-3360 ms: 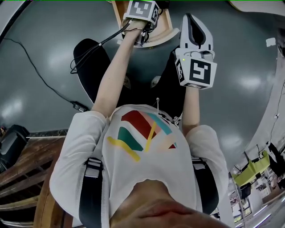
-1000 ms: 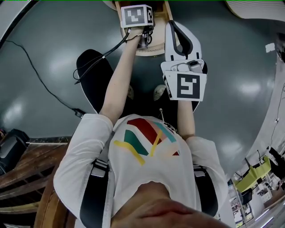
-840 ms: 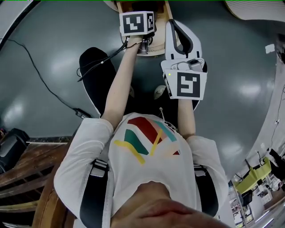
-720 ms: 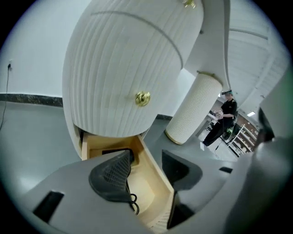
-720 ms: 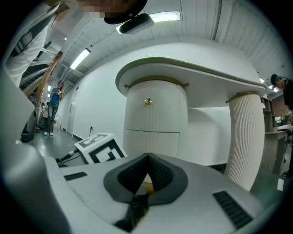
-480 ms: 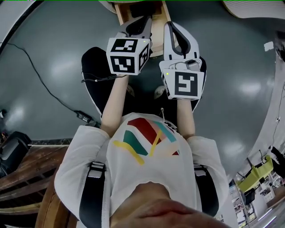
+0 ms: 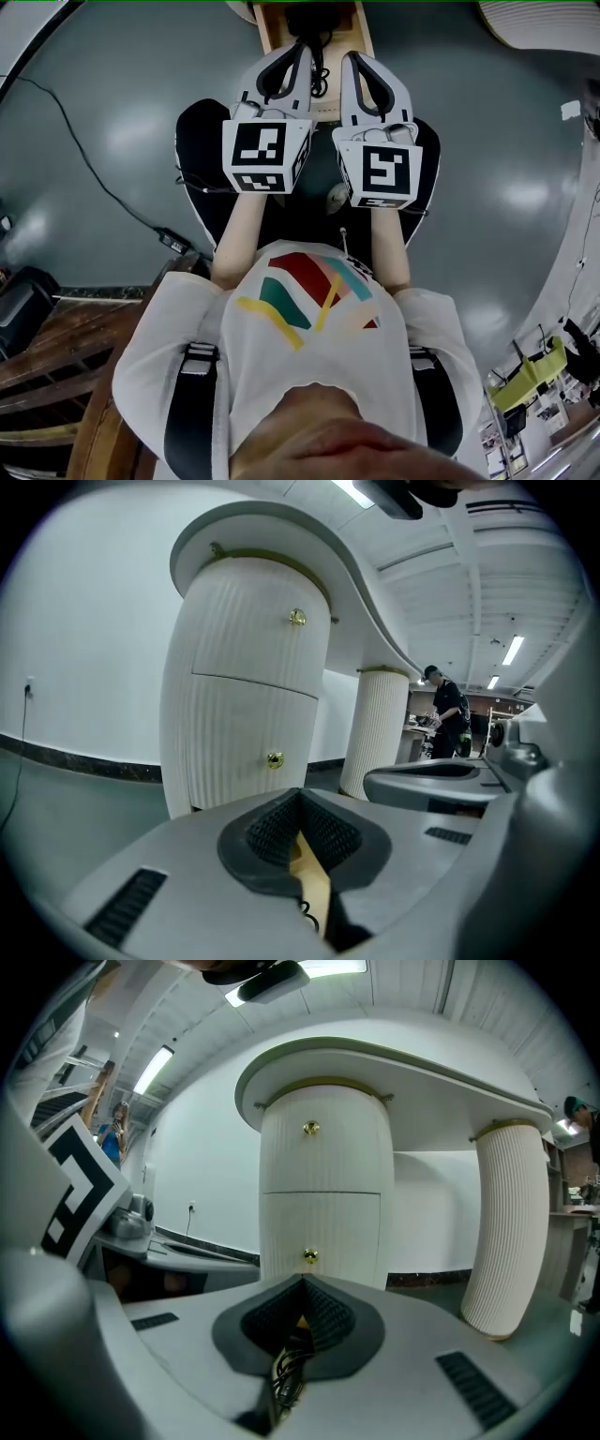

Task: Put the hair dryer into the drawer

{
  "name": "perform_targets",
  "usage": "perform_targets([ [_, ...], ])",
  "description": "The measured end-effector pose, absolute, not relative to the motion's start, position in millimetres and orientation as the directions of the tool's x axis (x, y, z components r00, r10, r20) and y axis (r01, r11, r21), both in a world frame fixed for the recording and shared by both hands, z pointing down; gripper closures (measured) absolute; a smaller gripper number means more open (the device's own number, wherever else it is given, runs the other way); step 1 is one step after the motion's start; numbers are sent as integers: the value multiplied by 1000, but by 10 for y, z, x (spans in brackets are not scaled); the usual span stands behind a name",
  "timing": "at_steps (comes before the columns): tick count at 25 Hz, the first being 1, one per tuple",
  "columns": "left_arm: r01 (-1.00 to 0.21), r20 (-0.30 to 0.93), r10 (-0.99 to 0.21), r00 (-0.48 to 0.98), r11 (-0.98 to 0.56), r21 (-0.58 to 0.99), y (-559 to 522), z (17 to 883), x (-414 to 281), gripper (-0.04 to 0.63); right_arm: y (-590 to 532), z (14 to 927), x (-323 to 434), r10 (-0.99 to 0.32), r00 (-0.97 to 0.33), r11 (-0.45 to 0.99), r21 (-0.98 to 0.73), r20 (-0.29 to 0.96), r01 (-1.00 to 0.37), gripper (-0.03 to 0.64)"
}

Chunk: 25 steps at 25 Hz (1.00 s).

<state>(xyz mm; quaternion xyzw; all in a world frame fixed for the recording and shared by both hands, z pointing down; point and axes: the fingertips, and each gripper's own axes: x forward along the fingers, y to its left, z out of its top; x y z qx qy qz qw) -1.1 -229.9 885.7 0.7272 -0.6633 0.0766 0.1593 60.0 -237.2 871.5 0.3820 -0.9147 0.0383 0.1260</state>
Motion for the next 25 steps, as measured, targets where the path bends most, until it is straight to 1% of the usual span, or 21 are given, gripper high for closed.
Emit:
perform_targets([
  [6,-991,332,-942,59,-16,132,-2204,8962,-228,580,-2327,8915,477,-657,-696,724,-17,291,-690,607],
  [11,-989,334,-942,40,10,145,-2247,9024,-350,580,-2389,8942,364,-643,-714,734,-40,278,-677,607],
  [15,-987,366,-930,30,30,157,-2239,8989,-360,580,-2420,8885,398,-642,-705,731,-38,301,-681,607],
  [19,-980,388,-921,24,54,189,-2196,8390,-368,580,-2356,8169,453,-646,-690,721,-37,325,-692,607],
  [25,-976,414,-910,21,72,207,-2033,6801,-333,580,-2127,6574,436,-601,-701,748,-37,384,-662,607],
])
